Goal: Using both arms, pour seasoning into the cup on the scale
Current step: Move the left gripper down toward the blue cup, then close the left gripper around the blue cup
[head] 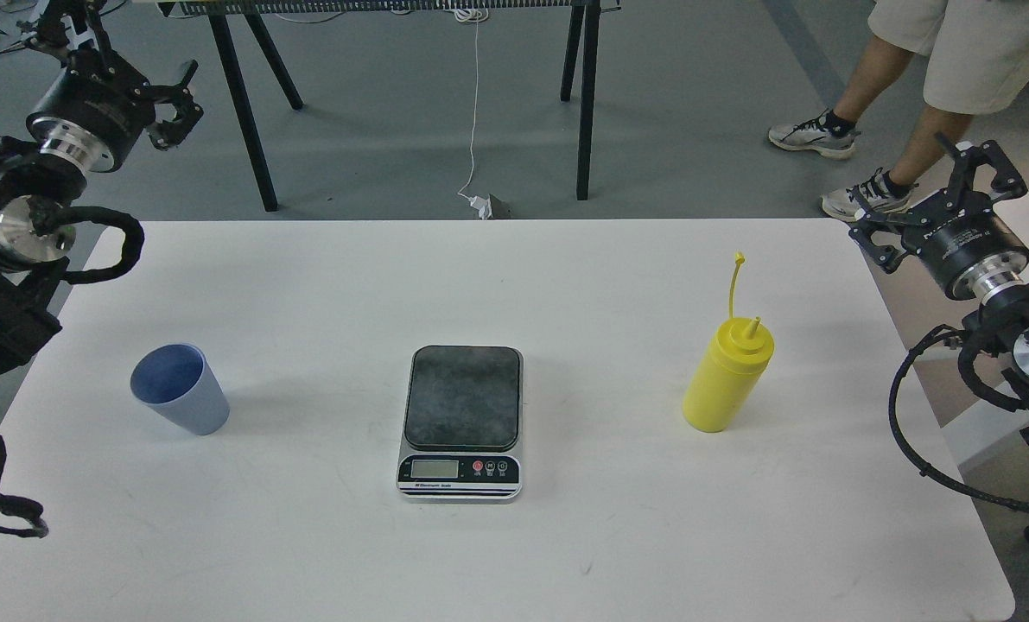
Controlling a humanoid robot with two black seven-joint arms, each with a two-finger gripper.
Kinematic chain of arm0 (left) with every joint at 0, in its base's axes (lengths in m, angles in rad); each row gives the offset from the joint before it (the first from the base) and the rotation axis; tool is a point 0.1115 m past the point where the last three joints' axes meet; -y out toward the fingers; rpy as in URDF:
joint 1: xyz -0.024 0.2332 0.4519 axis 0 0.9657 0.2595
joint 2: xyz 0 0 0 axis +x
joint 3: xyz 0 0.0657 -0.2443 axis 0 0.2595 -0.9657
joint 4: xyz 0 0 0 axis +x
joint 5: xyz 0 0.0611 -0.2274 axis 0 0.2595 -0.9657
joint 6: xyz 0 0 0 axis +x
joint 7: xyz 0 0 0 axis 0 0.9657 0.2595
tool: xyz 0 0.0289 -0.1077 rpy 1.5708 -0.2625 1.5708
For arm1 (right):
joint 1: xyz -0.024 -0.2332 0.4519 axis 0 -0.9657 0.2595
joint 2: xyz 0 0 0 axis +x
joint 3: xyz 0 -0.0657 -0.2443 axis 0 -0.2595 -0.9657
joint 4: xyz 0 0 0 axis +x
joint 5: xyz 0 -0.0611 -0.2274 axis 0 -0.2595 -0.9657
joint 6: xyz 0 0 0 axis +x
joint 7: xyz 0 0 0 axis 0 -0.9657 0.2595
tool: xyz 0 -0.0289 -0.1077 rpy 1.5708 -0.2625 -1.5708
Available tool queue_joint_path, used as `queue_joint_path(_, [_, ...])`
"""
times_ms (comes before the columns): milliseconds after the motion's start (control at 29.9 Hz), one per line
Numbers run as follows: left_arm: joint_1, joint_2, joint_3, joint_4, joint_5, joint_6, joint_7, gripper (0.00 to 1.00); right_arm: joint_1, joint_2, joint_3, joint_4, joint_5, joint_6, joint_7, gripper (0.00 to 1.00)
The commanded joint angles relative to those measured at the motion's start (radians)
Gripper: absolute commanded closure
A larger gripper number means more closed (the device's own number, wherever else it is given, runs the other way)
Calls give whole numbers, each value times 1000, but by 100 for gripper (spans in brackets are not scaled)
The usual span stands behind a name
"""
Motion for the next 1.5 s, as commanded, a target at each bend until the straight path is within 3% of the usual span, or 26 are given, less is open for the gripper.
queue_joint_path(0, [-81,80,53,-2,262,0,-2,0,0,0,0,4,2,0,0,1])
queue_joint_path(368, [-104,197,57,-61,833,0,-5,0,0,0,-2,14,3,0,-1,1])
queue_joint_path(535, [-48,295,108,-196,1002,0,-22,0,1,-4,-2,14,3,0,-5,1])
queue_joint_path(669, [-22,395,237,-339,1120,0,-80,0,0,-9,-2,14,3,0,-5,1])
queue_joint_path(802, [-20,426,358,-417,1324,0,-230,0,0,-4,-2,9,3,0,-5,1])
queue_joint_path(969, [-21,453,507,-489,1617,0,-230,0,-3,-1,-2,6,2,0,-5,1])
queue_joint_path(1103, [-28,464,611,-513,1683,0,-230,0,-9,0,-2,6,2,0,-5,1])
queue_joint_path(1471, [-20,453,645,-522,1682,0,-230,0,-18,0,-2,0,0,0,-3,1])
